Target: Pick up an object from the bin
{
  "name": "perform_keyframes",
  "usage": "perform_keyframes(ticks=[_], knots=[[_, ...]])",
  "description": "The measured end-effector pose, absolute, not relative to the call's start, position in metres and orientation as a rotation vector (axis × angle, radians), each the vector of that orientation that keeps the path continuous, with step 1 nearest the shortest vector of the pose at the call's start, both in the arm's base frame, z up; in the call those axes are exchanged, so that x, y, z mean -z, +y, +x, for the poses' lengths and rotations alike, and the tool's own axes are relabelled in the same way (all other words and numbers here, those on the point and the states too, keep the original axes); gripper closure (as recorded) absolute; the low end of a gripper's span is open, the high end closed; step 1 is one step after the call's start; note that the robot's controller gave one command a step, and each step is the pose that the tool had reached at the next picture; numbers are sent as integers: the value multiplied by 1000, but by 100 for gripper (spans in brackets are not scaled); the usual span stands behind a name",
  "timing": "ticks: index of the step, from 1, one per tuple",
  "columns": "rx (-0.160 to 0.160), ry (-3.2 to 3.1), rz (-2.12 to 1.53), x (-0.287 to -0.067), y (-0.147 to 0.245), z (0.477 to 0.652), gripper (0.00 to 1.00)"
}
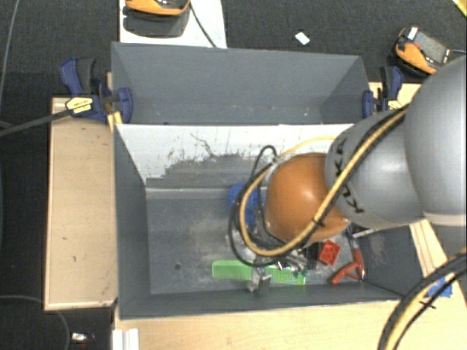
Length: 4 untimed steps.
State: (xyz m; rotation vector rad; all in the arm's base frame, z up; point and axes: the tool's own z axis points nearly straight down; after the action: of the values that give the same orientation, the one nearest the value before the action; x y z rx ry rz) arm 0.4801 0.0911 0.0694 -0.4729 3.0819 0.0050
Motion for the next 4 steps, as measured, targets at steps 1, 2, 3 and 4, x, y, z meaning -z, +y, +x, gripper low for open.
perform_keyframes(ticks=[1, 2, 3, 4], knots=[[-12, 3122, -32, -71, 77, 482, 100], [-11, 3122, -32, -71, 77, 482, 100], [-9, 3134, -30, -85, 76, 478, 100], [-11, 3122, -26, -122, 77, 482, 100]])
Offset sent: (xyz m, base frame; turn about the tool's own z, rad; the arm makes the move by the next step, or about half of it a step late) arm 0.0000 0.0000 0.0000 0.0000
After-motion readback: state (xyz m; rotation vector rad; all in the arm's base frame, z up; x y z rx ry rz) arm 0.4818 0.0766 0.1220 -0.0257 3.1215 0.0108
